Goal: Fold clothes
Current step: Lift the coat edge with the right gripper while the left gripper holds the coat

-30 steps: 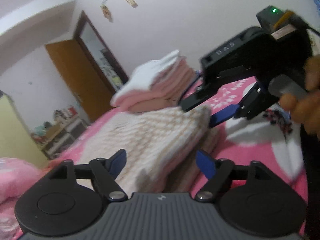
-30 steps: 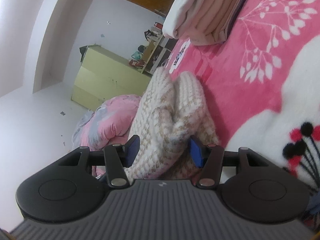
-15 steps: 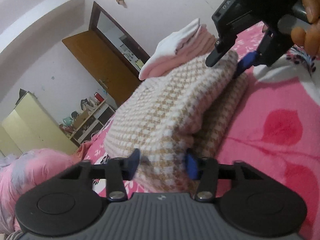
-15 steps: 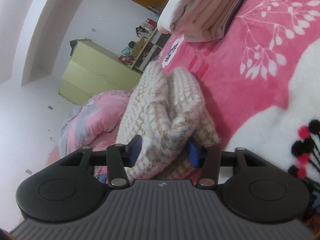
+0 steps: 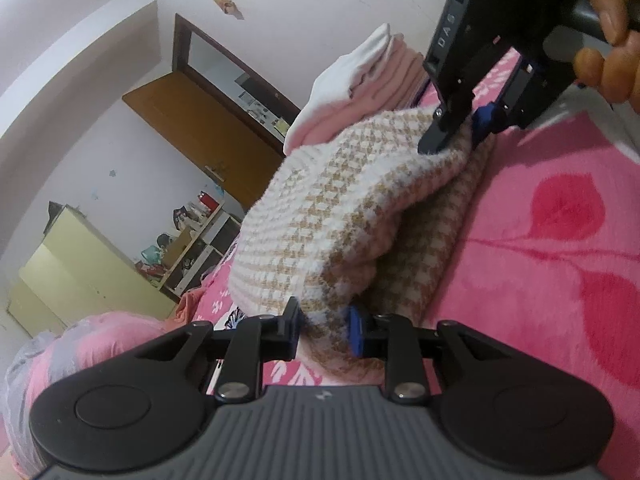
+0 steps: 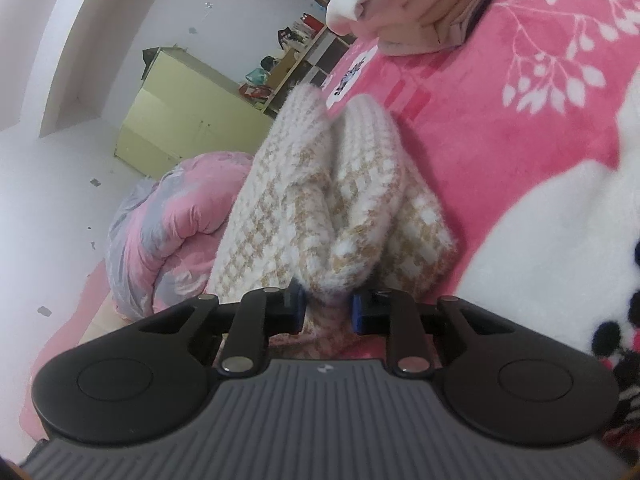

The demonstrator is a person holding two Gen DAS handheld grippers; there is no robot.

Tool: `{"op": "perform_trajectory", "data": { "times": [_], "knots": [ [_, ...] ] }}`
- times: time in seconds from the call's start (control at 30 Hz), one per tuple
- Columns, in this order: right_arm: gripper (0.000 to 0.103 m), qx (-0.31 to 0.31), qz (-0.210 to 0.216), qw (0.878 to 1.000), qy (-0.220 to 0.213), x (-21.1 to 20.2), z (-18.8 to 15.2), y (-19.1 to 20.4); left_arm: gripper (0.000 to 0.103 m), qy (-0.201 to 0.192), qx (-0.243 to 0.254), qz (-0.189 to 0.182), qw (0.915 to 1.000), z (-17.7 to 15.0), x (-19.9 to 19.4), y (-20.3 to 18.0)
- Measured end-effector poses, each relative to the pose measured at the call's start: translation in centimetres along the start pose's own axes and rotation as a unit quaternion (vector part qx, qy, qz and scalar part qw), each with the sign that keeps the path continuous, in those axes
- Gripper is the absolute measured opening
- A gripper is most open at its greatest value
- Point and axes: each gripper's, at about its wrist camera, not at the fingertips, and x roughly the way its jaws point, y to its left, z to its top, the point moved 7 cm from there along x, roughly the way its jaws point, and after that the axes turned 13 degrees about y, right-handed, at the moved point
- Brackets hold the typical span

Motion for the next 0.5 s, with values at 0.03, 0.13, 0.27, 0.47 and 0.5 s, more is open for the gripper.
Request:
{"op": "perform_trajectory", "data": {
  "times": [0.03,0.13,0.27,0.47,0.5],
  "knots": [
    [0.019,-0.001,0.004,1.0,0.001,0.1,0.0,0.2,0.025,0.002,-0.001,0.0,1.0,0.0,0.0,0.2],
    [0.018,-0.005,0.017,1.0,0.005,0.4,0.0,0.8,0.024,0.011,0.002,0.013,0.9999,0.0,0.2,0.9],
    [0.018,-0.02,0.034,0.999,0.013,1.5,0.0,1.8,0.024,0.035,-0.007,0.026,0.999,0.1,0.9,1.6],
    [0.017,-0.02,0.035,0.999,0.017,1.0,-0.2,0.8,0.024,0.041,0.037,0.041,0.9976,-0.4,1.0,-0.6],
    [0.017,-0.014,0.036,0.999,0.019,0.8,-0.2,0.4,0.024,0.042,0.037,0.039,0.9977,-0.4,1.0,-0.5]
  ]
}}
